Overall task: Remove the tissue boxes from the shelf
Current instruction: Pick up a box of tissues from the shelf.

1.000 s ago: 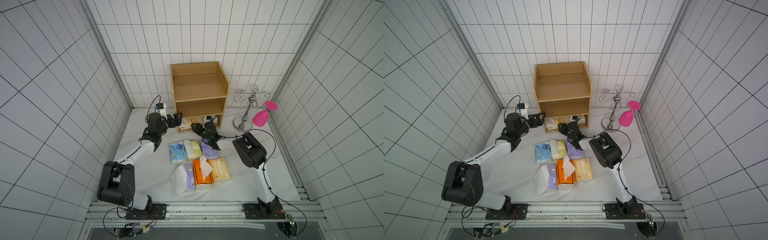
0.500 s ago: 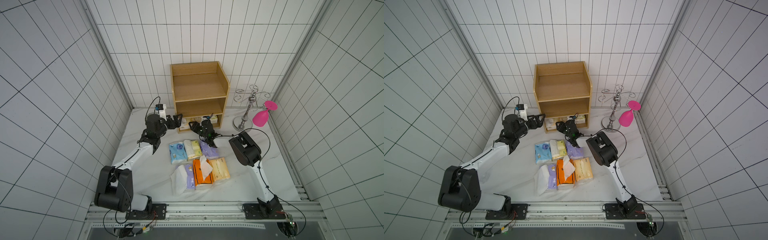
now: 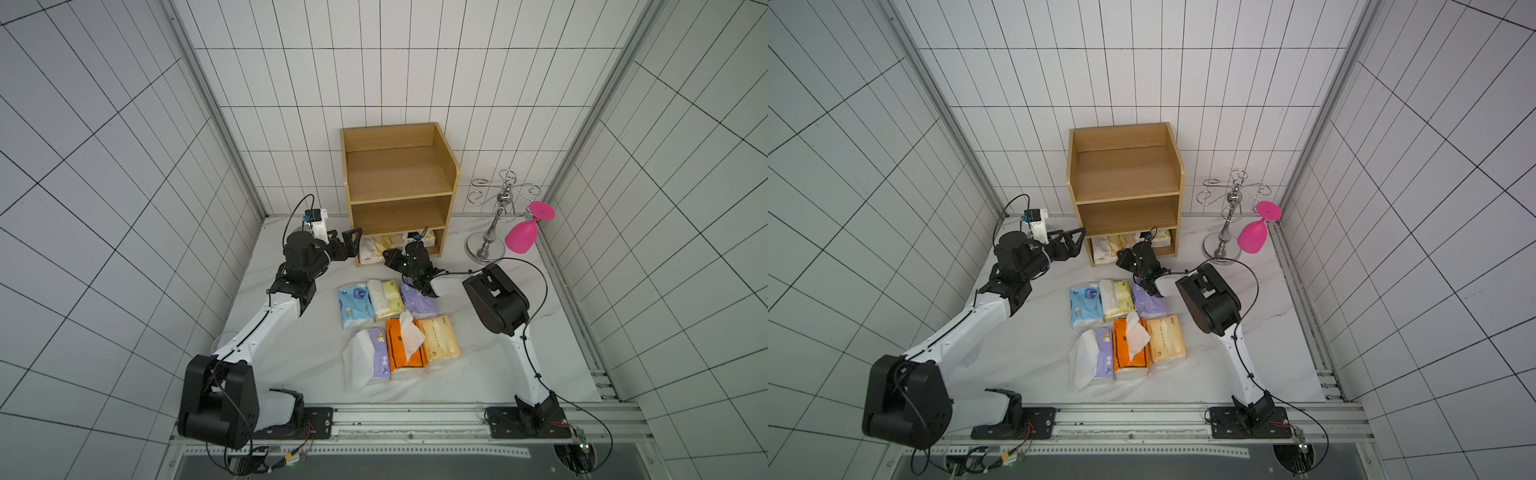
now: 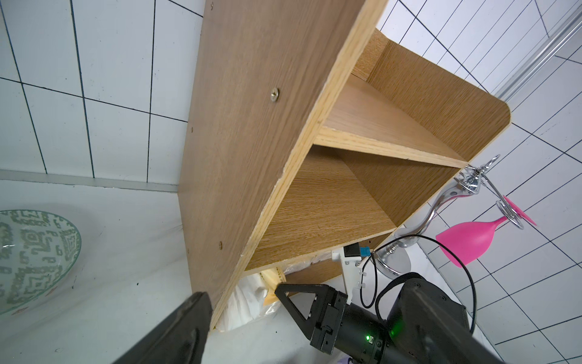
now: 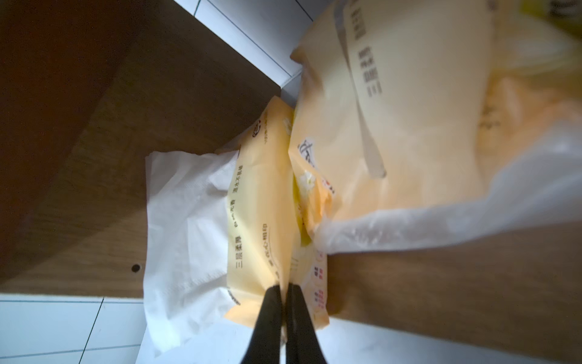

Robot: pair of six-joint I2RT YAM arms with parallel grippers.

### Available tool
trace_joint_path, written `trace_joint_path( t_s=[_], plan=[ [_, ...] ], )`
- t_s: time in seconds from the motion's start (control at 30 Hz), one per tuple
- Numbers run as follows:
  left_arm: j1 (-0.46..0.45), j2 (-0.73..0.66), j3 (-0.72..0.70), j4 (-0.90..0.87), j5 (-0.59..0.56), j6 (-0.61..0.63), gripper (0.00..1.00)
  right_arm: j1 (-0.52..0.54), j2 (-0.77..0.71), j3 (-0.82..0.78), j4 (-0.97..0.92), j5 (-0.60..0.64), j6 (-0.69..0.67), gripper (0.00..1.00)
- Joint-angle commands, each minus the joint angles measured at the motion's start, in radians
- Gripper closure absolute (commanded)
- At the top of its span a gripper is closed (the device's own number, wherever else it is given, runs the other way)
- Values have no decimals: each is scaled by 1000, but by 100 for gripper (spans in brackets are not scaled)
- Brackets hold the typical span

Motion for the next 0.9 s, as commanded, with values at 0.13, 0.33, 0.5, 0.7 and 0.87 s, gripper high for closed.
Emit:
trace_joint_path(
  t_s=[0.13, 0.33, 0.5, 0.7, 0.87],
  plan=[
    [2, -86, -46, -41, -17, -25, 2, 8, -173, -119, -40, -12, -120, 100],
    [-1, -122, -64, -46, -10, -59, 2, -8, -169, -117, -56, -68, -116, 51],
    [-2, -134, -71, -49, -20, -63, 2, -15, -142, -54, -99, -98, -134, 42],
    [-5, -120, -69, -44, -17, -63, 2, -15, -91, 6, -157, -103, -156, 39],
    [-6, -105, -71, -40, -15, -56, 2, -15, -56, 21, -163, -101, -162, 37]
  ],
)
